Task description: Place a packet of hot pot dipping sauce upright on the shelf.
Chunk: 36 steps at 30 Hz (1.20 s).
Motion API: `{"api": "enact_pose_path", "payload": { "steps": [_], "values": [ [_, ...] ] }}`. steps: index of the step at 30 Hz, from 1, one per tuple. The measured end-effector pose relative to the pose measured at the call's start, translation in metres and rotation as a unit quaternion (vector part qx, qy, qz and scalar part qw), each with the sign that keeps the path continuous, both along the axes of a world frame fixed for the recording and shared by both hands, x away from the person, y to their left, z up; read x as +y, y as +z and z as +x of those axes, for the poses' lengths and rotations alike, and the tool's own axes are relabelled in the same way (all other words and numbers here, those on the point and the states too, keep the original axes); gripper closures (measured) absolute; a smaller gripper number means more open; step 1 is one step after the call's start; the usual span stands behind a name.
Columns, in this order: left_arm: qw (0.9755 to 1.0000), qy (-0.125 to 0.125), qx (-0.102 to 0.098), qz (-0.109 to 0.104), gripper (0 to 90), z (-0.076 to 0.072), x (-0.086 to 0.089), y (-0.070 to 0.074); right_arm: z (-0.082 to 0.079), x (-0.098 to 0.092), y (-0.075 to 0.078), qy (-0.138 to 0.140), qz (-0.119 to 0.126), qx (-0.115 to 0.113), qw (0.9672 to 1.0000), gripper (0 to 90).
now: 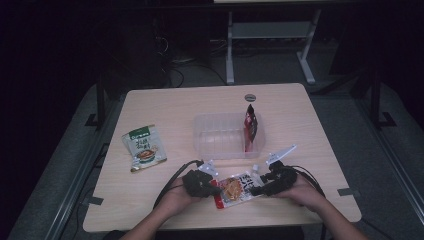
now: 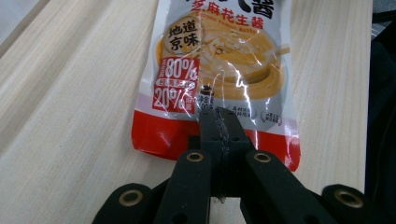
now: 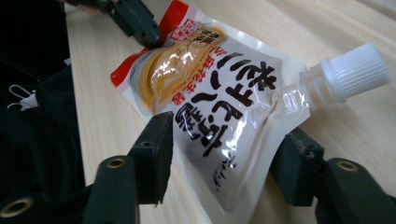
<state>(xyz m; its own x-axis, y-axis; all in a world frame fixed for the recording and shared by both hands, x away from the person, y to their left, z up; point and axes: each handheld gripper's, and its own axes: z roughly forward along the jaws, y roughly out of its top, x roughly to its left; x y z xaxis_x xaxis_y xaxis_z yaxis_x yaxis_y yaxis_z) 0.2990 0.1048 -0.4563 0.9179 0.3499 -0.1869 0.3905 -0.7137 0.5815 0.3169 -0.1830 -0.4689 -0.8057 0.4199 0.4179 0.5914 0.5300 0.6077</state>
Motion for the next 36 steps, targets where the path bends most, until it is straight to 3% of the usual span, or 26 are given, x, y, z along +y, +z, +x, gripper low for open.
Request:
{"api": "enact_pose_path", "payload": {
  "steps": [4, 7, 13, 19, 26, 36],
  "values": [
    [1.0000, -0.001, -0.001, 0.000, 90.0, 0.000, 0.000, 0.000, 0.003, -0.002, -0.001, -0.012, 0.004, 0.004, 0.9999, 59.8],
    [1.0000, -0.001, -0.001, 0.000, 90.0, 0.000, 0.000, 0.000, 0.005, -0.005, -0.001, -0.015, 0.024, 0.006, 0.9996, 72.1],
    [1.0000, -0.003, -0.003, 0.001, 90.0, 0.000, 0.000, 0.000, 0.004, -0.004, 0.005, 0.003, 0.040, -0.020, 0.9990, 85.4],
    [1.0000, -0.005, -0.003, 0.001, 90.0, 0.000, 0.000, 0.000, 0.002, -0.004, 0.012, 0.015, 0.064, -0.038, 0.9971, 89.1],
    [1.0000, -0.003, 0.001, 0.000, 90.0, 0.000, 0.001, 0.000, 0.000, -0.003, 0.019, 0.021, 0.097, -0.038, 0.9944, 89.6],
    [0.9999, 0.004, 0.001, -0.015, 89.9, 0.000, 0.004, 0.003, -0.004, 0.005, 0.033, 0.039, 0.142, -0.051, 0.9878, 89.7]
  ]
}}
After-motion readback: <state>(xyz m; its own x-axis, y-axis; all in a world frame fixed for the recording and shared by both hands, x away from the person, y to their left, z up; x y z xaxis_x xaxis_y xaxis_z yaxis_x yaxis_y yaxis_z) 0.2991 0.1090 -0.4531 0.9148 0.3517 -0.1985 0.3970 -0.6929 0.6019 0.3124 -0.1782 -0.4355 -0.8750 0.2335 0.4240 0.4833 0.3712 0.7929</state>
